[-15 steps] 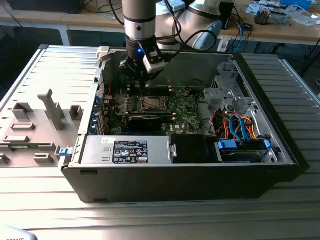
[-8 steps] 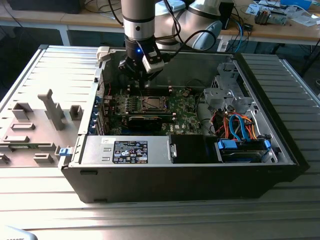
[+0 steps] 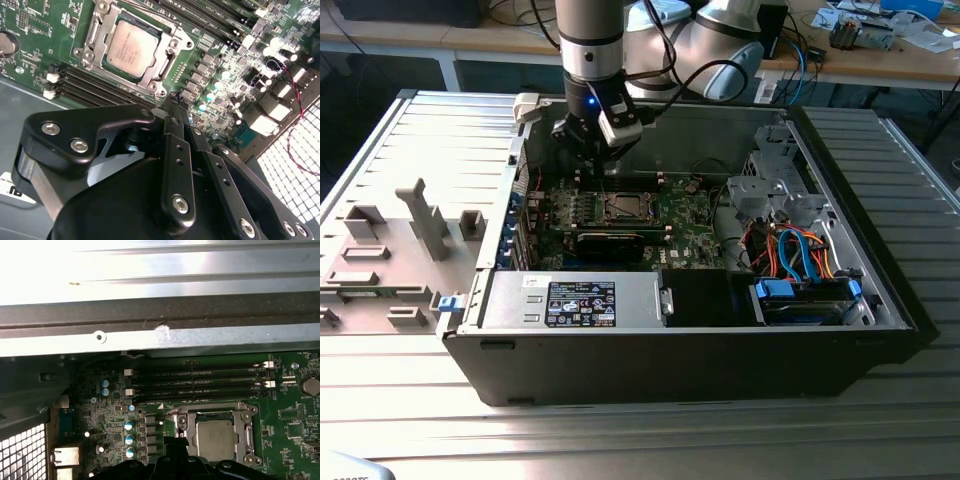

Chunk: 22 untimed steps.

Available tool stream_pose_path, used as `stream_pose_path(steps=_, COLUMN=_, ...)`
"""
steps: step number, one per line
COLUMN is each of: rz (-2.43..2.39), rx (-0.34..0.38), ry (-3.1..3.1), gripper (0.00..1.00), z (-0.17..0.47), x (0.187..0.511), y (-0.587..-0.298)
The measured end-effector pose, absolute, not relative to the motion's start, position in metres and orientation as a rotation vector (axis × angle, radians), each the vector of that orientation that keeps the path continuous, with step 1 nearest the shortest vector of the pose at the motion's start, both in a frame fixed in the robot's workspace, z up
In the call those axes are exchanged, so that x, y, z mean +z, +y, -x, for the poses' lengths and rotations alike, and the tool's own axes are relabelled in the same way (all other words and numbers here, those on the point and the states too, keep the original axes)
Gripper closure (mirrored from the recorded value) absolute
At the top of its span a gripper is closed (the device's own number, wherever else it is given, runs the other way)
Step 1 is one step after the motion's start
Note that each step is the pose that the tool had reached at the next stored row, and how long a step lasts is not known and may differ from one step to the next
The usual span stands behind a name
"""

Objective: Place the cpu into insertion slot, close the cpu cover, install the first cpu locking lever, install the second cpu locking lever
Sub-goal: 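Install the first cpu locking lever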

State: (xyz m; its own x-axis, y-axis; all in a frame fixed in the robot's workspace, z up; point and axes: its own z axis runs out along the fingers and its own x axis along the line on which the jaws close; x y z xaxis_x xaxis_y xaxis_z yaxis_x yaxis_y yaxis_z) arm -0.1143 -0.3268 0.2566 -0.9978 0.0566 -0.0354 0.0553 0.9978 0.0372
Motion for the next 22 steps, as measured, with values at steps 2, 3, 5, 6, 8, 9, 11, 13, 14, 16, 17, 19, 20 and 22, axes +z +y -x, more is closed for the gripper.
stream_pose_path(steps=2, rz=-0.087, rx=0.06, ry=3.103, gripper=0.89, z=0.115, x=0.257, y=-0.327)
stream_pose_path(steps=3, rz=-0.087, rx=0.062, ry=3.103, gripper=0.89, z=0.116, x=0.257, y=-0.327)
stream_pose_path(steps=5, rz=-0.087, rx=0.064, ry=3.103, gripper=0.89, z=0.117, x=0.257, y=-0.327)
stream_pose_path(steps=6, rz=-0.087, rx=0.066, ry=3.103, gripper=0.89, z=0.118, x=0.257, y=-0.327)
stream_pose_path(steps=8, rz=-0.087, rx=0.068, ry=3.103, gripper=0.89, z=0.121, x=0.257, y=-0.327)
stream_pose_path(steps=9, rz=-0.087, rx=0.068, ry=3.103, gripper=0.89, z=0.121, x=0.257, y=-0.327)
stream_pose_path(steps=11, rz=-0.087, rx=0.069, ry=3.103, gripper=0.89, z=0.122, x=0.257, y=-0.327)
stream_pose_path(steps=13, rz=-0.087, rx=0.07, ry=3.103, gripper=0.89, z=0.124, x=0.257, y=-0.327)
stream_pose_path(steps=14, rz=-0.087, rx=0.07, ry=3.103, gripper=0.89, z=0.124, x=0.257, y=-0.327)
stream_pose_path(steps=16, rz=-0.087, rx=0.072, ry=3.103, gripper=0.89, z=0.126, x=0.257, y=-0.327)
stream_pose_path(steps=17, rz=-0.087, rx=0.072, ry=3.103, gripper=0.89, z=0.127, x=0.257, y=-0.327)
stream_pose_path(steps=19, rz=-0.087, rx=0.073, ry=3.103, gripper=0.89, z=0.127, x=0.257, y=-0.327)
stream_pose_path(steps=20, rz=-0.087, rx=0.073, ry=3.103, gripper=0.89, z=0.128, x=0.257, y=-0.327)
stream_pose_path(steps=22, rz=-0.087, rx=0.075, ry=3.103, gripper=0.89, z=0.129, x=0.257, y=-0.327)
